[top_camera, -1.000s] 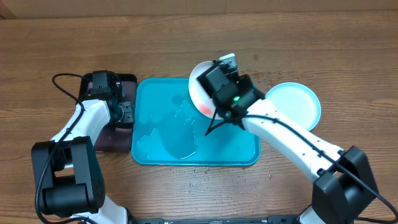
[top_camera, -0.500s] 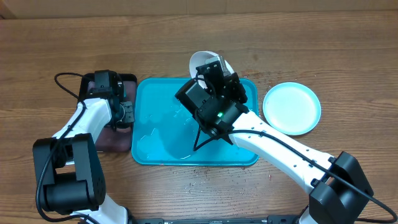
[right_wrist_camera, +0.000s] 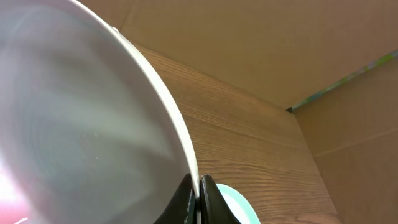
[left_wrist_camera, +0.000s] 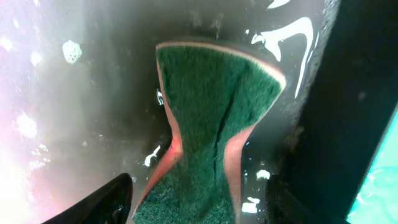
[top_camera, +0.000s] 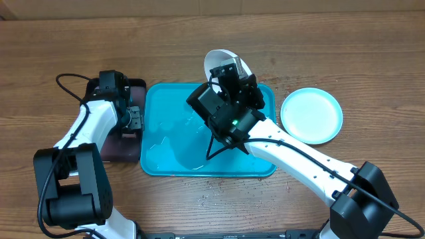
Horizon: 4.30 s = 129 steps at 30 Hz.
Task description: Clean dirty plates on tray and stack at the side
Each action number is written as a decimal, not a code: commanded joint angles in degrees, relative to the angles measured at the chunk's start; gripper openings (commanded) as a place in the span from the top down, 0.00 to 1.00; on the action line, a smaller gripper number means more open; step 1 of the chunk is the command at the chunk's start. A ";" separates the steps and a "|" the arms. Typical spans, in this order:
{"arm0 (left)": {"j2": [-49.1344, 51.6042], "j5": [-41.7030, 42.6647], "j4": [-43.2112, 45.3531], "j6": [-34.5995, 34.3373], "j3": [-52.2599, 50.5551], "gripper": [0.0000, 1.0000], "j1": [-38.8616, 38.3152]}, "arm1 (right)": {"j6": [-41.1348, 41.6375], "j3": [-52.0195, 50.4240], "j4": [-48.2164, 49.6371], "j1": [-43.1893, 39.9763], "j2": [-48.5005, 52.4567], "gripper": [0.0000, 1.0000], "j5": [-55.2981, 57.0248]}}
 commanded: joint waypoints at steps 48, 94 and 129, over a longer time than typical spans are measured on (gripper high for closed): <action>5.95 -0.24 10.40 -0.59 3.98 0.96 0.09 | 0.28 1.70 0.57 0.00 -1.66 0.96 1.79; -1.40 9.07 -10.47 -2.14 10.12 0.00 0.02 | 18.27 -8.52 -17.27 -60.00 -7.69 0.96 -65.85; -5.16 10.40 -25.51 -7.26 10.49 0.00 6.01 | -3.48 -11.72 -11.06 -39.12 -7.78 0.00 -72.52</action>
